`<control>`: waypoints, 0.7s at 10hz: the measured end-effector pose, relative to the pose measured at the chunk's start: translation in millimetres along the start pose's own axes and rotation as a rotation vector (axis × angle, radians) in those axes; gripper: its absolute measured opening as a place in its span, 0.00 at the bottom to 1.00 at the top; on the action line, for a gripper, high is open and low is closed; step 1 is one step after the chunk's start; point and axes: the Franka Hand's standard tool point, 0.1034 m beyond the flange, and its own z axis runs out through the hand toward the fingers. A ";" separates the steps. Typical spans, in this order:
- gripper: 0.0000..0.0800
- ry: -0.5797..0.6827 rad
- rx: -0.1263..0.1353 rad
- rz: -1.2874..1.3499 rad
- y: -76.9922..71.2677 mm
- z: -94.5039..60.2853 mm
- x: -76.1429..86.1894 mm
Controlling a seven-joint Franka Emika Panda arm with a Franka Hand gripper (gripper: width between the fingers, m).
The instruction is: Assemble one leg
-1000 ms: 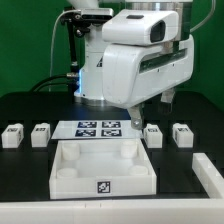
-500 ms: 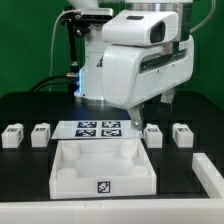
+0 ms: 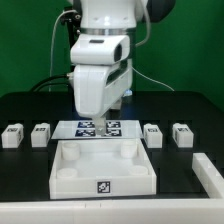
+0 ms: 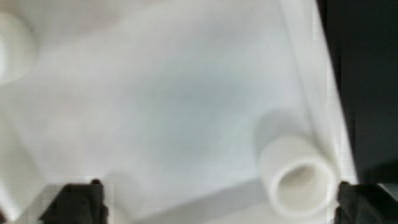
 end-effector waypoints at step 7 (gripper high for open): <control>0.81 0.022 -0.041 -0.224 -28.0 32.3 -14.2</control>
Offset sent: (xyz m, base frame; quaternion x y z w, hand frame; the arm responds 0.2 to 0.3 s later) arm 0.0000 0.0000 0.0000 0.0000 0.0000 0.0000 1.0000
